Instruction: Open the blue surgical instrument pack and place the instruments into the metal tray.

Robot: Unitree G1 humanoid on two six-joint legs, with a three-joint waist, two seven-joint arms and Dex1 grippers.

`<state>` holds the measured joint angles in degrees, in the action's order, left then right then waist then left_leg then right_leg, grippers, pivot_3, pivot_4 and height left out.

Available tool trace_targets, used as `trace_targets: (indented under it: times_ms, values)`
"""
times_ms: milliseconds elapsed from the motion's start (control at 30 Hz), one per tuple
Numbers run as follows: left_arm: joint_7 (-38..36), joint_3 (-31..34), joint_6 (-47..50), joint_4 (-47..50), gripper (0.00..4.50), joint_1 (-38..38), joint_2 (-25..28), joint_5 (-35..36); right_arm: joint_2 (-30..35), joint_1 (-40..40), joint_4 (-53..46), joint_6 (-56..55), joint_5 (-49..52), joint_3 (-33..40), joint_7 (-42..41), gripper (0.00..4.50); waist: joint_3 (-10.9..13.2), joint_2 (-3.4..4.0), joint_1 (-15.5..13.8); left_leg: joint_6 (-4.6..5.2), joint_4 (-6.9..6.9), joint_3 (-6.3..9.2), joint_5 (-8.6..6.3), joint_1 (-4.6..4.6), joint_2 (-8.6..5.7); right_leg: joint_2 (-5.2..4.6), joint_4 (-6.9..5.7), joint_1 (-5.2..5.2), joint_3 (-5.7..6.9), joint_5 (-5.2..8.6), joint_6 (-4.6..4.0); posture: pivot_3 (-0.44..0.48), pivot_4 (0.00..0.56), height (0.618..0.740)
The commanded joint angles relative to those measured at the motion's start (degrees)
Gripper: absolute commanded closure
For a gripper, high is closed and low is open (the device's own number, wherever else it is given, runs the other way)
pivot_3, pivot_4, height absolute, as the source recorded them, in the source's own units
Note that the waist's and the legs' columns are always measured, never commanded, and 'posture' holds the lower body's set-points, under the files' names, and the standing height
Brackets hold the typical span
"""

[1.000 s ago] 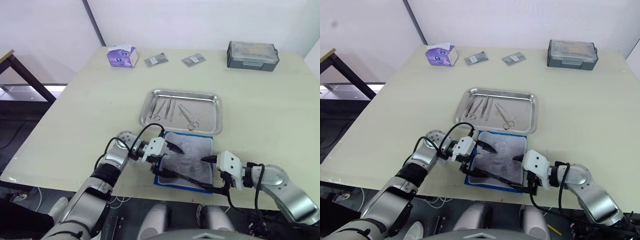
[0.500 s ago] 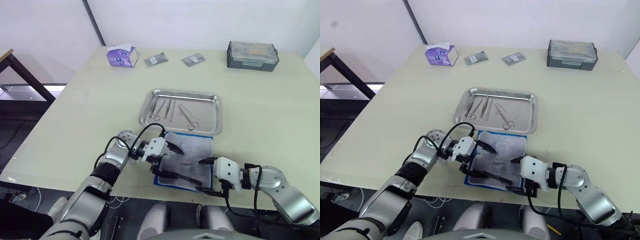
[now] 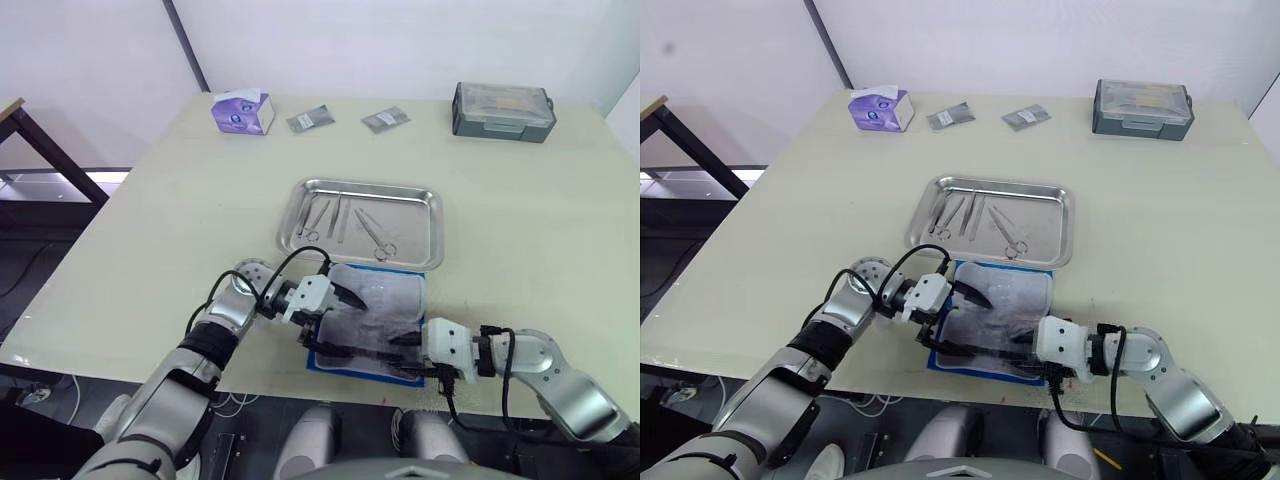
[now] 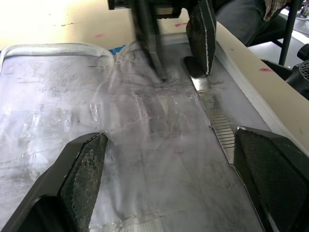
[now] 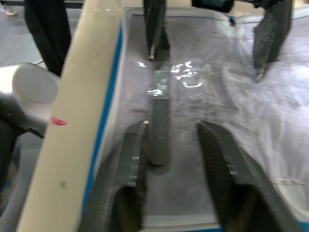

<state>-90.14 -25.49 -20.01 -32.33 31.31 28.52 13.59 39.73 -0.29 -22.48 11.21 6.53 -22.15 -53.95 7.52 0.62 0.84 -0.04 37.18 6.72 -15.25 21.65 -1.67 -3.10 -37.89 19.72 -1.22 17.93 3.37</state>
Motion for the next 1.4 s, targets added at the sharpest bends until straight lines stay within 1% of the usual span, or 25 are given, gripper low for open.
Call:
trace_targets:
  times_ms: [33,467,733,1200,1300,1400]
  values:
    - [-2.4,-6.7,0.5,-3.3,0.00,-3.4,0.9,-4.3,1.3,0.2,1.3,2.0,-1.9,0.9,0.7,4.46,0.0,0.01,0.0,0.00,0.00,0.00,0.00,0.00,0.00,0.00,-0.01,0.00,0.00,0.00,0.00,0.000,0.150,0.734]
    - [-2.4,-6.8,0.6,-2.9,0.00,-3.8,1.0,-4.0,2.3,0.8,-2.6,4.6,-0.4,2.0,0.9,4.46,0.0,0.03,-0.1,0.00,0.02,-0.09,0.00,-0.05,0.01,-0.09,-0.01,-0.02,0.38,-0.01,-0.01,0.000,0.150,0.734]
    - [-2.4,-7.4,0.6,-2.6,0.00,-4.0,1.1,-3.7,3.9,2.1,-6.0,6.2,2.0,4.9,0.8,4.46,0.0,0.02,-0.1,0.15,0.03,-0.52,-0.08,-0.03,0.07,-0.19,-0.01,-0.03,1.44,0.03,-0.23,0.000,0.150,0.734]
    - [-2.4,-7.5,0.4,-3.4,0.00,-3.4,0.8,-3.8,6.3,2.0,-9.9,7.5,4.0,7.7,0.0,4.46,0.0,0.01,-0.2,0.26,0.04,-0.65,-0.15,-0.04,0.11,-0.30,0.00,-0.02,1.52,0.03,-0.23,0.000,0.150,0.734]
    - [-2.4,-7.4,0.4,-3.3,0.00,-3.5,0.8,-3.9,7.1,2.4,-11.1,7.6,4.5,8.6,-0.4,4.46,0.0,0.00,-0.2,0.26,0.04,-0.67,-0.15,-0.04,0.11,-0.43,-0.01,-0.02,1.77,0.03,-0.23,0.000,0.150,0.734]
    - [-2.4,-7.3,0.4,-3.3,0.00,-3.7,0.7,-4.0,7.9,3.0,-12.1,7.5,5.2,9.6,-0.7,4.46,0.0,-0.01,-0.2,0.26,0.04,-0.69,-0.15,-0.04,0.10,-0.45,-0.01,-0.02,1.76,0.03,-0.23,0.000,0.150,0.734]
